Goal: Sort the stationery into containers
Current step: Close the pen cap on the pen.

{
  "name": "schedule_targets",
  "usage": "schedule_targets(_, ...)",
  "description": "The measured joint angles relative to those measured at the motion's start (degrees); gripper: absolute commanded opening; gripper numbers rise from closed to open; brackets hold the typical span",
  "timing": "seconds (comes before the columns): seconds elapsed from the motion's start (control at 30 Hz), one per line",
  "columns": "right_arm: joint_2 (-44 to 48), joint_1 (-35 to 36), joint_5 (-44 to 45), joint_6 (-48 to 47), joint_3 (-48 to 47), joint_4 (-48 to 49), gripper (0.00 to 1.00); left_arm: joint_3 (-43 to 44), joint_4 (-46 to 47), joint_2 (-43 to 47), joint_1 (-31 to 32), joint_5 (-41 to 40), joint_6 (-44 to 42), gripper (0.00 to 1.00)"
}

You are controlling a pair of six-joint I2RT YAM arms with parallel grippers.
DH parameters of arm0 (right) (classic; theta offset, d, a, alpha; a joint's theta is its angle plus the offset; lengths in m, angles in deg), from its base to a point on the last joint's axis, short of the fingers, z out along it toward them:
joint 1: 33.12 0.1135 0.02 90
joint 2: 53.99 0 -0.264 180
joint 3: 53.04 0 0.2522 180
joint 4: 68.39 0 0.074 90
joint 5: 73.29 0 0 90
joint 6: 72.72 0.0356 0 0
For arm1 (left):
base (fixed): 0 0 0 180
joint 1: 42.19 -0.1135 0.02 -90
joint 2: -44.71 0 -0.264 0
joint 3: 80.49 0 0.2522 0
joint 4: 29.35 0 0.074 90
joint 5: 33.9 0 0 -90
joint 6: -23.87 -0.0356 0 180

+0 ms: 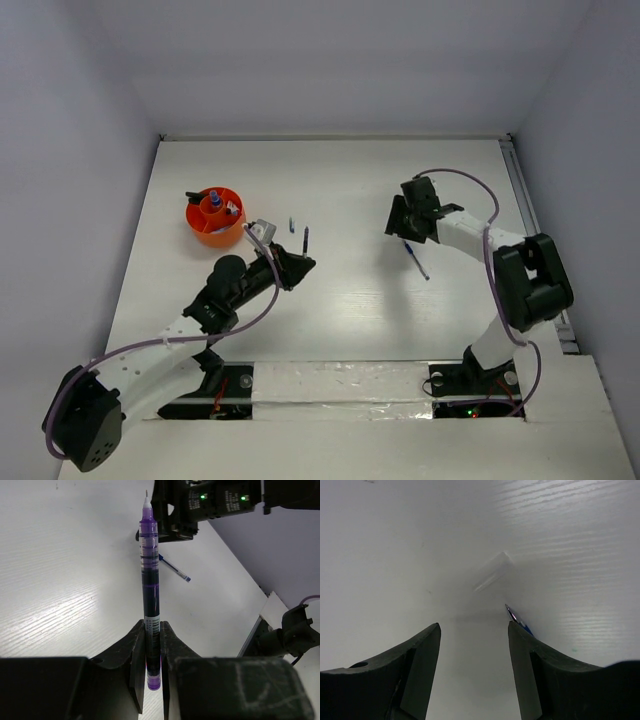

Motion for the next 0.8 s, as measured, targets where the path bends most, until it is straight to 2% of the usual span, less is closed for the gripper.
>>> schedule_targets(0.37, -8.92, -0.44, 1.05, 1.42, -5.92, 0.63, 0.57, 0.00, -0.17, 1.25, 1.40, -0.48, -0.42, 0.00)
schedule_targets(0.63, -11.85, -0.44, 1.70, 1.22, -8.57, 0.52, 0.46, 0.00, -0.26, 1.36, 1.62, -0.52, -0.39, 0.00)
schedule_targets(0.8, -13.66, -0.44, 1.86, 0.39, -9.99, 0.22, 0.44, 0.00, -0.26, 1.36, 1.62, -0.59, -0.39, 0.00)
